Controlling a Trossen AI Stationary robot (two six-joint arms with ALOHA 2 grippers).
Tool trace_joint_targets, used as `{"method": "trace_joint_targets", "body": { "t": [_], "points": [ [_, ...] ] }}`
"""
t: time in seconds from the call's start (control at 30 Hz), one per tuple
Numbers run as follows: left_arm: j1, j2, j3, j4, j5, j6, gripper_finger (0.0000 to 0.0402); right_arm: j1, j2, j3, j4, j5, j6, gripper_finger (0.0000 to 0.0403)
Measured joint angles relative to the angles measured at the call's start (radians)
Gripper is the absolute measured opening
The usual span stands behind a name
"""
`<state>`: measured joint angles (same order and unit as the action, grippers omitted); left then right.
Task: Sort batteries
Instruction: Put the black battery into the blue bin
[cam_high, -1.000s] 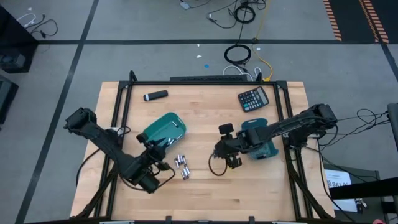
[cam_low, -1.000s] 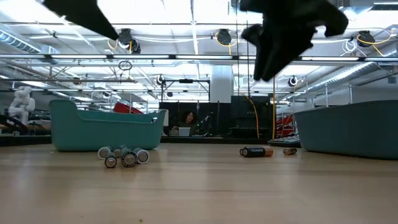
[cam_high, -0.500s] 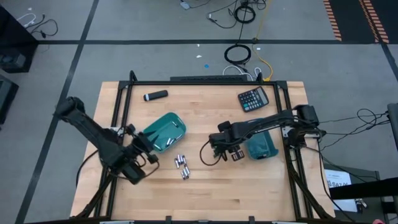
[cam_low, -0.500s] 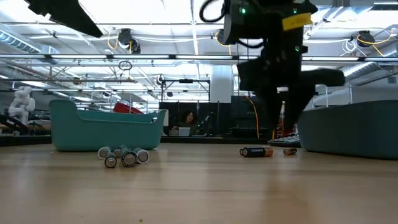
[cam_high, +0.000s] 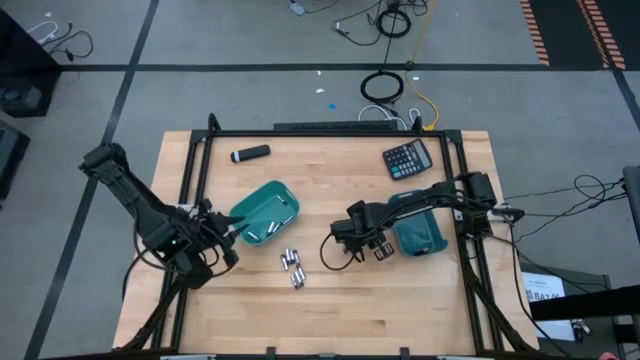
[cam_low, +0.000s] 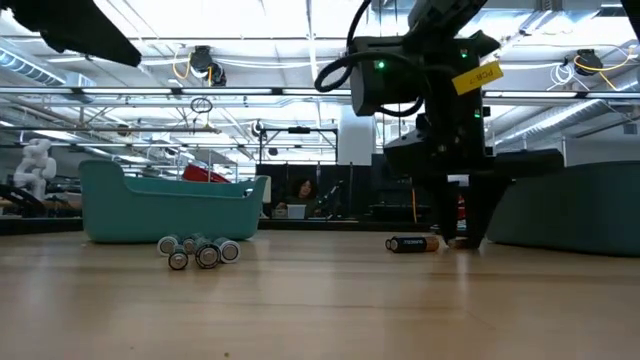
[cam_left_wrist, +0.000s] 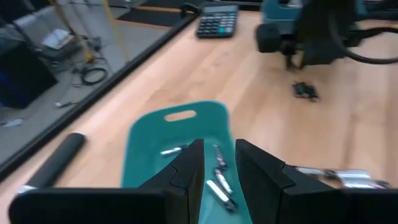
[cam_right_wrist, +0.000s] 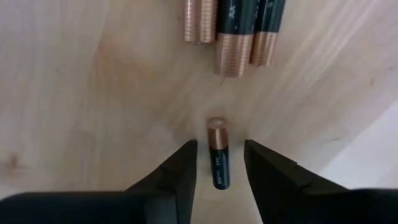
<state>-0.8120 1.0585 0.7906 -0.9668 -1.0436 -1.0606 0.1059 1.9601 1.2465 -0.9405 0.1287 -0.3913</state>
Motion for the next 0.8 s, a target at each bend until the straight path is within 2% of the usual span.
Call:
{"method": "trace_joint_targets", "body": {
  "t": [0.17, 0.3, 0.4, 0.57, 0.8],
  "points": [
    [-0.024, -0.029, 0.0, 0.1, 0.026, 0.14, 0.0102, 0.0, 0.027, 0.001, 0.01, -0.001, -0.012, 0.0123],
    [-0.024, -0.045, 0.0, 0.132, 0.02, 0.184, 0.0102, 0.0, 0.028, 0.0, 0.026, -0.003, -0.016, 0.0118],
    [-0.024, -0.048, 0.0, 0.13, -0.027, 0.181, 0.0102, 0.001, 0.029, 0.0, 0.022, -0.007, -0.001, 0.0093],
    [-0.018, -0.047, 0.0, 0.129, -0.123, 0.186, 0.0102, 0.002, 0.029, -0.001, 0.019, -0.01, 0.045, 0.0017],
    [-0.017, -0.047, 0.0, 0.13, -0.17, 0.176, 0.0102, 0.002, 0.0, 0.006, 0.008, -0.006, 0.089, 0.0006]
  ]
}}
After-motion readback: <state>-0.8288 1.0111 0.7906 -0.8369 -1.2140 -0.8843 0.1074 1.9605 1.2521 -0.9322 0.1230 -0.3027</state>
